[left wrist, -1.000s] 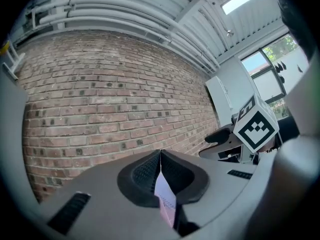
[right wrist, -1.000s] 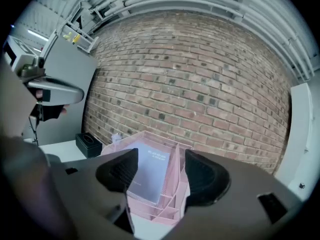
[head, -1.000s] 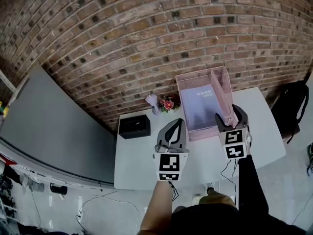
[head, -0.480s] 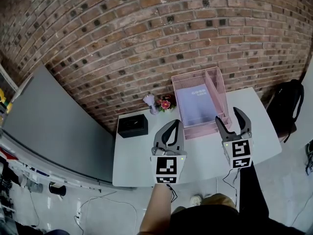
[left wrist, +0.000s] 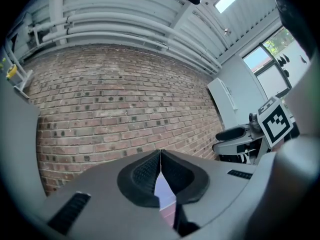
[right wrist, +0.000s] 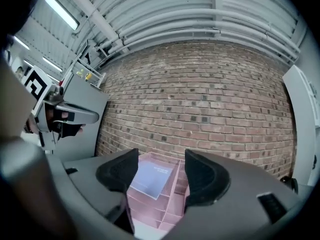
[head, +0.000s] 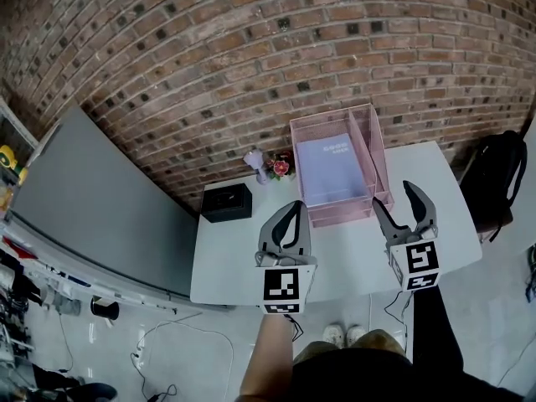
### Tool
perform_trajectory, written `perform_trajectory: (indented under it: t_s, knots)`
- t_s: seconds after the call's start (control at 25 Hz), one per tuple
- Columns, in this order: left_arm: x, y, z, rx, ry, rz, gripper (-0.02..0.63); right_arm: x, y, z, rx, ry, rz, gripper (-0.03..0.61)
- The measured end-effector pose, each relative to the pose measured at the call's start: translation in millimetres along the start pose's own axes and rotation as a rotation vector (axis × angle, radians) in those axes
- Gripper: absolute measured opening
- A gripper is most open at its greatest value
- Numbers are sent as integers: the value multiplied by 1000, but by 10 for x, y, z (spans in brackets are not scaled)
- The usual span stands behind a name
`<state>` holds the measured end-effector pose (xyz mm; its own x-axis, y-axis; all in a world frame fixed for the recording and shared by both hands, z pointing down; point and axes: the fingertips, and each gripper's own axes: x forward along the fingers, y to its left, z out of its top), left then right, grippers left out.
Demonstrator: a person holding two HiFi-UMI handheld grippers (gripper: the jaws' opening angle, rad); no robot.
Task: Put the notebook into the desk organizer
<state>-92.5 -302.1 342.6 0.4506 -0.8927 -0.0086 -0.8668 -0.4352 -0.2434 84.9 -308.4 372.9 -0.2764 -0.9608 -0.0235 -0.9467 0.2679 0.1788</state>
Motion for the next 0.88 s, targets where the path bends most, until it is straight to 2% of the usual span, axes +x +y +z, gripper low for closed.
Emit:
perform_trajectory:
  t_s: [0.48,0.88]
  knots:
    - [-194,-283,63,-4,-26,62,17,-203,52,-43,-22,-30,96,298]
    - [-225,-380,105,10,-19,72,17,-233,59,-36,3,-45,125,298]
